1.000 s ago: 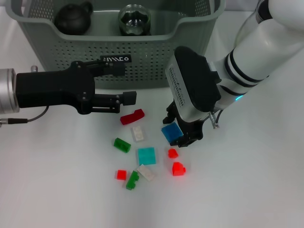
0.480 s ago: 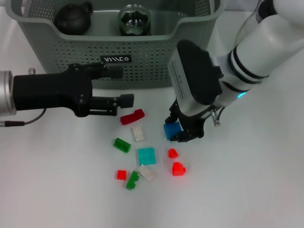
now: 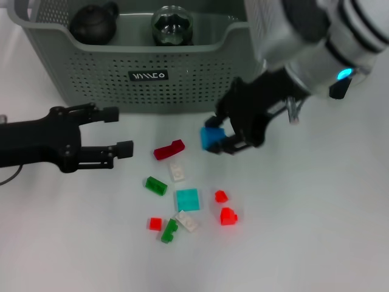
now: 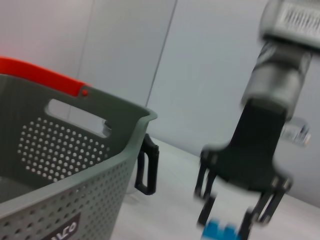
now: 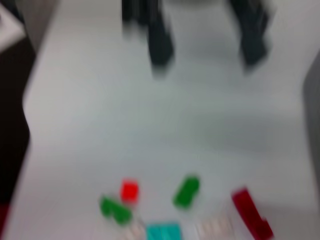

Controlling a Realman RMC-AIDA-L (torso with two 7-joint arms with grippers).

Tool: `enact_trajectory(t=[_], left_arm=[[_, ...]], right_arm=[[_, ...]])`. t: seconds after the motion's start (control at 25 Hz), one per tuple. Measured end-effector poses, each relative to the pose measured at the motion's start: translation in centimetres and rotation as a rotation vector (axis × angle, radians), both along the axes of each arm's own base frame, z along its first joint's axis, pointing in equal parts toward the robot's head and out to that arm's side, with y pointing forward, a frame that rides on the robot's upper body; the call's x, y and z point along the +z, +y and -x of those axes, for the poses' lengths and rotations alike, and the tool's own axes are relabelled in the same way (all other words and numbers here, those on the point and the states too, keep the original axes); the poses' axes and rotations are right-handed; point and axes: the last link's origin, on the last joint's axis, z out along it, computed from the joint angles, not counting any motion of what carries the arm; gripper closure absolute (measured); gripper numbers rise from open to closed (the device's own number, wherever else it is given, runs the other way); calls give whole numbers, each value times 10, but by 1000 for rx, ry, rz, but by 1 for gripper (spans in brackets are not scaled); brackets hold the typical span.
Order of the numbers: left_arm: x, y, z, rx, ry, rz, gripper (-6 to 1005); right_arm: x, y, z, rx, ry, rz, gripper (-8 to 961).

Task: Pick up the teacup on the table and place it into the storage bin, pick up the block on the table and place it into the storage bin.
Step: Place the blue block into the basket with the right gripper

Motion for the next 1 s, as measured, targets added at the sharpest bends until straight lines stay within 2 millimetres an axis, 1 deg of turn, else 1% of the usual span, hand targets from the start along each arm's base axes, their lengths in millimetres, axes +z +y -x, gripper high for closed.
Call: enact_trajectory(t=[0.12, 0.28, 0.36, 0.44, 0.48, 0.52, 0.6, 0.76, 0.84, 1.0], left_arm=[[1, -4, 5, 1, 7, -25, 126], [4, -11, 13, 15, 7, -51, 126], [5, -13, 14, 21, 6, -54, 126], [4, -14, 15, 22, 8, -53, 126], [3, -14, 15, 22, 9, -51, 126], [1, -15, 15, 19, 11, -45, 126], [0, -14, 14, 15, 11, -41, 126], [-4, -13, 11, 11, 0, -33, 126], [-5, -11, 10, 8, -9, -29, 126], [-7, -9, 7, 0, -14, -25, 126]], right_arm=[[19, -2, 34, -36, 92, -16, 506], [42, 2, 81, -46, 185, -112, 499], [53, 10, 102, -54, 233, -175, 496], [63, 22, 120, -57, 277, -242, 492], [65, 40, 133, -61, 309, -331, 491], [65, 40, 133, -61, 309, -331, 489], [59, 57, 137, -71, 313, -394, 485], [27, 84, 123, -78, 253, -454, 478], [14, 90, 114, -80, 226, -463, 475], [-2, 95, 99, -90, 183, -475, 468]])
